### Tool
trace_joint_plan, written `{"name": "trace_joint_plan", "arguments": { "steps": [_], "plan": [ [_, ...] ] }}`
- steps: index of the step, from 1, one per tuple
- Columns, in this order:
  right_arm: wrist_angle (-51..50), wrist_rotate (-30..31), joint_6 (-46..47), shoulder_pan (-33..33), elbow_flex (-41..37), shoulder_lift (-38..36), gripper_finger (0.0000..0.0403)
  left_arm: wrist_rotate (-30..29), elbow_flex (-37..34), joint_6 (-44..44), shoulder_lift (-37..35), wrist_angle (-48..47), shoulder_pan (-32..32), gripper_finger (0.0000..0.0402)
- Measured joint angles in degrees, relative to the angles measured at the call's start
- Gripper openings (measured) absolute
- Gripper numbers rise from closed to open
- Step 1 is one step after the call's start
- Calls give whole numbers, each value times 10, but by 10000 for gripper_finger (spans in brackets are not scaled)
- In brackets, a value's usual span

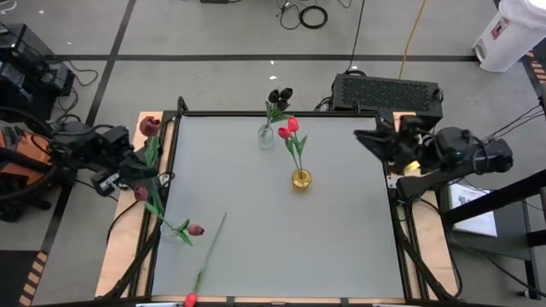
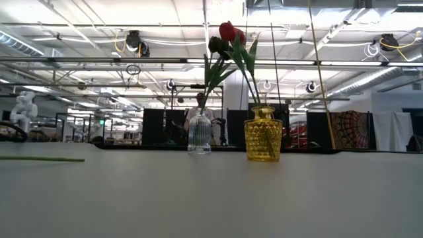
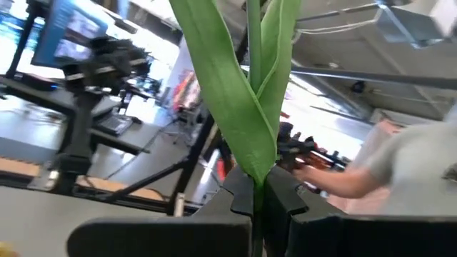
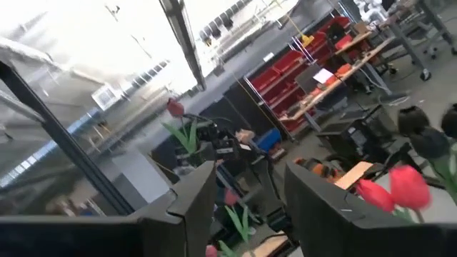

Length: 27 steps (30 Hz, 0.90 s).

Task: Sort flowers into vase by color
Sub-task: Put the red tulip into the bottom transparent bin

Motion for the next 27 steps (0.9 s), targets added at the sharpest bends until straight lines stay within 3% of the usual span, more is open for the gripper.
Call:
{"name": "trace_joint_plan", "arguments": {
  "steps": [9,17,27],
  "plan": [
    [-10,0,-104,-1,204,205,160,-89,0,49,22,1,0,7],
    [-89,-1,-169,-4,391,362,160,-93,0,51,42,30,0,6],
    [-91,-5,-182,-31,542,530,167,-97,0,78,69,76,0,6]
  ]
}}
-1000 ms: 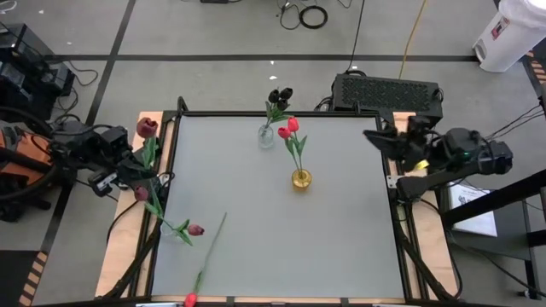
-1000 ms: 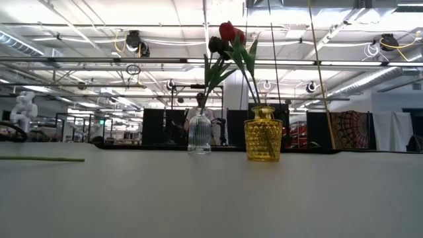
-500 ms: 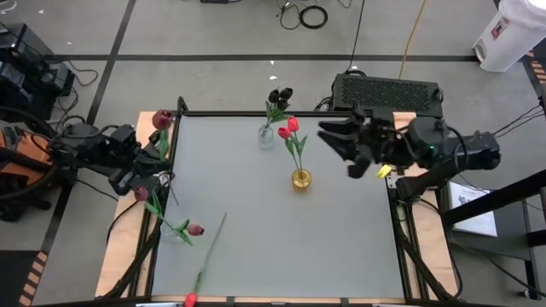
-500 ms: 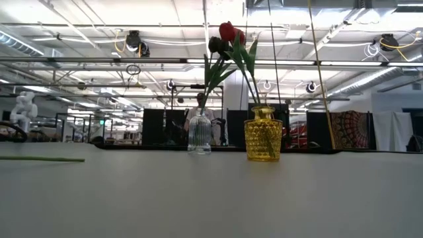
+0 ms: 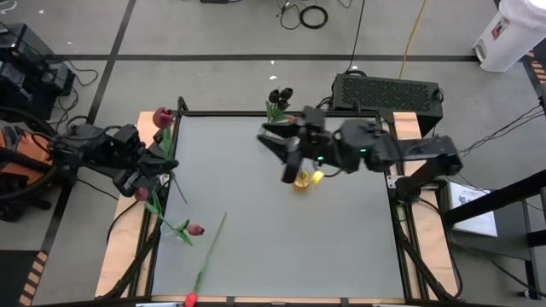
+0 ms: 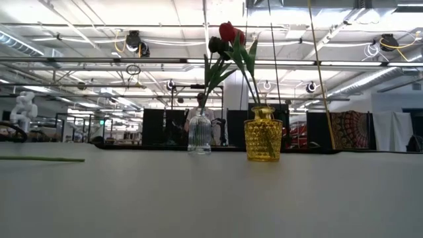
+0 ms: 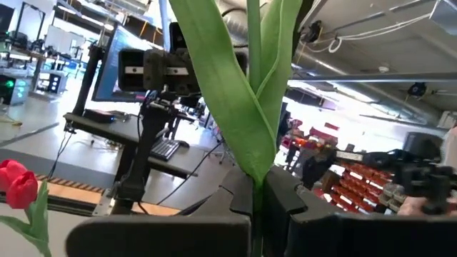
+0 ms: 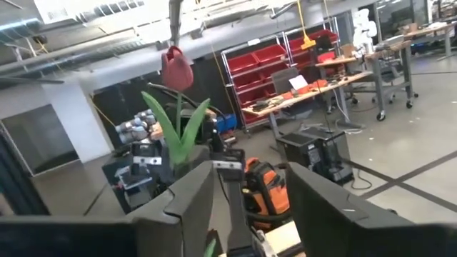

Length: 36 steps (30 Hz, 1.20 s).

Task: Sort flowers into vase by color
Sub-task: Put the red tulip into the bottom transparent bin

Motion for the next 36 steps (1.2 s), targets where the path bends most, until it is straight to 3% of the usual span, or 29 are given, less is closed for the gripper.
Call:
{"name": "trace_joint_plan", "arguments": {
  "steps": [16,28,36],
  "plan": [
    [15,-74,5,-3,207,196,195,-7,0,36,50,53,0,6],
    [49,-92,12,-5,216,220,194,-33,0,72,98,91,35,6],
    [47,-91,0,-5,216,218,194,27,7,70,150,161,78,6]
  ]
}}
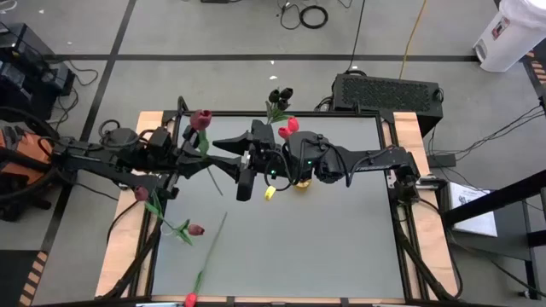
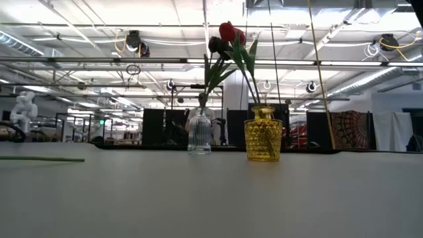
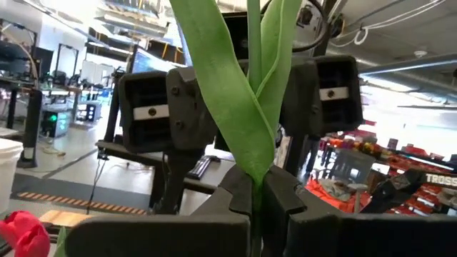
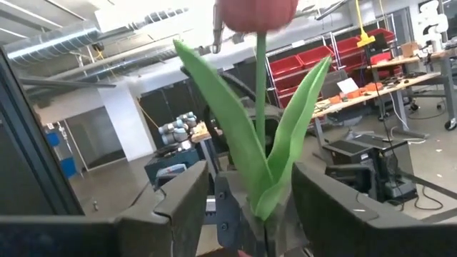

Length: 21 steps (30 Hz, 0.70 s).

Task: Sort flowers into vase by color
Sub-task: Put the red tulip into the bottom transparent bin

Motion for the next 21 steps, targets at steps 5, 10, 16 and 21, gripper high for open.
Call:
{"name": "trace_joint_plan", "arguments": {
  "steps": [5,10,16,21],
  "plan": [
    [-8,0,-2,0,0,0,194,29,34,0,34,2,15,6],
    [-16,0,-2,0,0,0,194,62,65,1,73,1,21,6],
    [-17,0,-11,0,0,-1,194,75,73,0,101,0,21,6],
    [-16,1,-14,0,0,-1,194,75,73,0,104,0,21,6]
  ]
}}
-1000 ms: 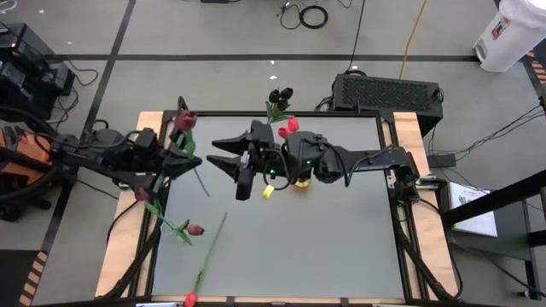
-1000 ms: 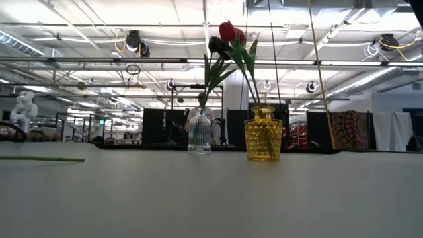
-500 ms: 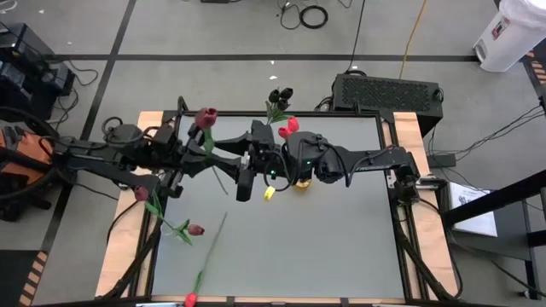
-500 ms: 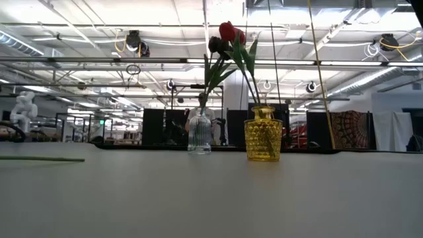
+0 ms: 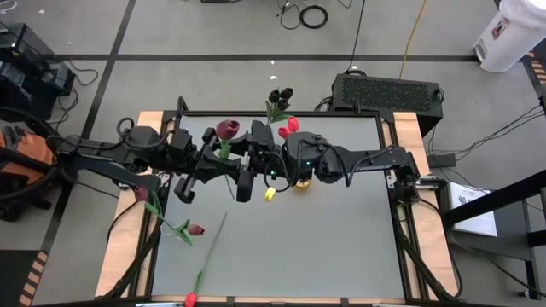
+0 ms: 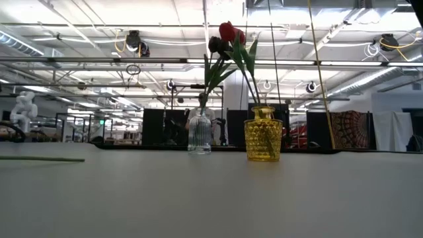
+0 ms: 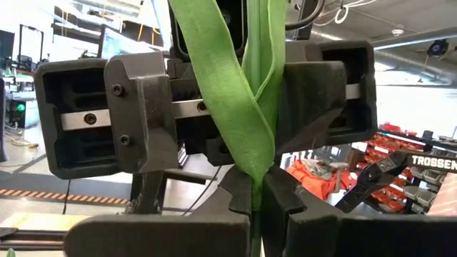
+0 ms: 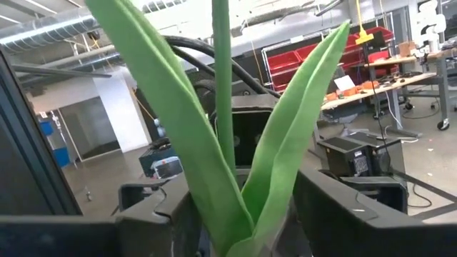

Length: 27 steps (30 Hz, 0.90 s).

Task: Sort flowers into vase by color
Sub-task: Put the red tulip into the bottom transparent bin

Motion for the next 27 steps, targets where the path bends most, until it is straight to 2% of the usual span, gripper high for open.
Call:
{"name": "trace_joint_plan", "arguments": {
  "steps": [5,18,27],
  "plan": [
    [0,0,0,0,0,0,167,0,0,0,-7,0,0,6],
    [-47,-3,-21,-1,0,-23,12,-5,1,0,-18,-27,0,6],
    [-49,-3,-31,-2,0,-23,3,-3,1,0,-18,-29,0,6]
  ]
}}
